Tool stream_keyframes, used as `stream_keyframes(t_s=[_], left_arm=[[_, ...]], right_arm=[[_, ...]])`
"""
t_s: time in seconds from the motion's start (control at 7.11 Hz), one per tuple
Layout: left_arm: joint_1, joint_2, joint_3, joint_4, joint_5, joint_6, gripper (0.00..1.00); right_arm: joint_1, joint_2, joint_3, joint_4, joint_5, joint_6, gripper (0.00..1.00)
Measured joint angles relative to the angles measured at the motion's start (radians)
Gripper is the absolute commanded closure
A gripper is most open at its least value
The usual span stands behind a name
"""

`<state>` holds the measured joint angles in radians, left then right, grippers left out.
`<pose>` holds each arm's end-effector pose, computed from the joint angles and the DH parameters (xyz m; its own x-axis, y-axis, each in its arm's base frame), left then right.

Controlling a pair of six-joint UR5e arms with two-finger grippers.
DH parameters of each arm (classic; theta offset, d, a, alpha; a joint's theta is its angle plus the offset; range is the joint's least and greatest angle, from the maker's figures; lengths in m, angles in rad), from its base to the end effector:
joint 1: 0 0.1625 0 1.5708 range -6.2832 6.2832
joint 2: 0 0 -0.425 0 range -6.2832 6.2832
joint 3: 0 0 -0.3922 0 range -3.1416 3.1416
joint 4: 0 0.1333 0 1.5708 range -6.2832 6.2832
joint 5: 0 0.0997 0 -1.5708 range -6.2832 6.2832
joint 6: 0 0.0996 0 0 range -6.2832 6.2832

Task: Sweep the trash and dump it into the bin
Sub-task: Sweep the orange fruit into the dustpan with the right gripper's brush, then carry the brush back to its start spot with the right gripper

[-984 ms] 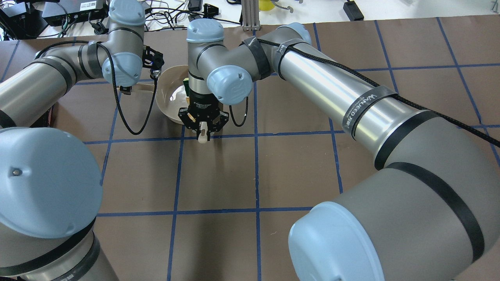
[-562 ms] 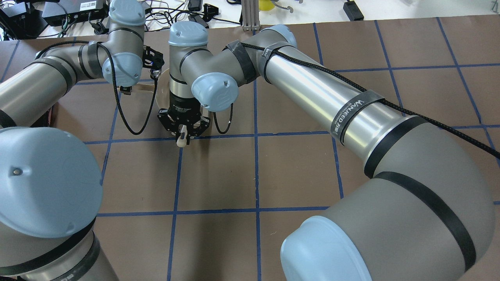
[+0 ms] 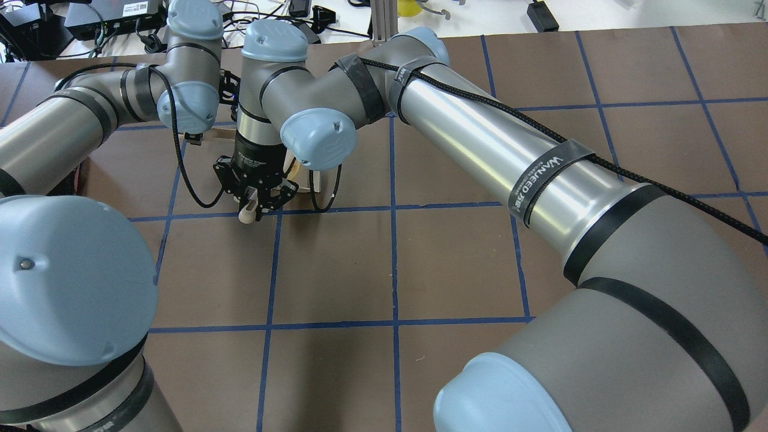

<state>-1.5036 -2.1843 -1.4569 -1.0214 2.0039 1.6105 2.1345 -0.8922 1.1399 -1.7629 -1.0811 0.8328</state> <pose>-0.0448 -0.6976 0.2368 -0.0311 0.9990 -0.0331 0.9062 0.0422 0.4208 0.5486 -0.5307 0.3039 -0.9060 0.3220 -0.2749 0.2033 0.9003 0.3848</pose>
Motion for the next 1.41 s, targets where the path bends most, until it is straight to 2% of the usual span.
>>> stream_keyframes(t_s=[0.42, 0.7, 0.98, 1.12, 1.41], left_arm=[[-0.001, 0.0, -0.009, 0.018, 0.001, 0.002, 1.0], [-0.001, 0.001, -0.01, 0.02, 0.001, 0.003, 1.0], [-0.001, 0.004, -0.011, 0.02, 0.003, 0.005, 1.0], [-0.001, 0.005, -0.011, 0.02, 0.011, 0.007, 1.0], [-0.003, 0.003, -0.011, 0.023, 0.03, 0.011, 1.0]], right_arm=[[-0.016, -0.073, 0.006, 0.105, -0.041, 0.003, 1.0], [-0.087, -0.117, 0.032, 0.193, -0.135, -0.025, 1.0], [-0.199, -0.164, 0.114, 0.234, -0.237, -0.089, 1.0], [-0.262, -0.199, 0.171, 0.239, -0.294, -0.163, 1.0], [-0.434, -0.29, 0.261, 0.247, -0.398, -0.424, 1.0]])
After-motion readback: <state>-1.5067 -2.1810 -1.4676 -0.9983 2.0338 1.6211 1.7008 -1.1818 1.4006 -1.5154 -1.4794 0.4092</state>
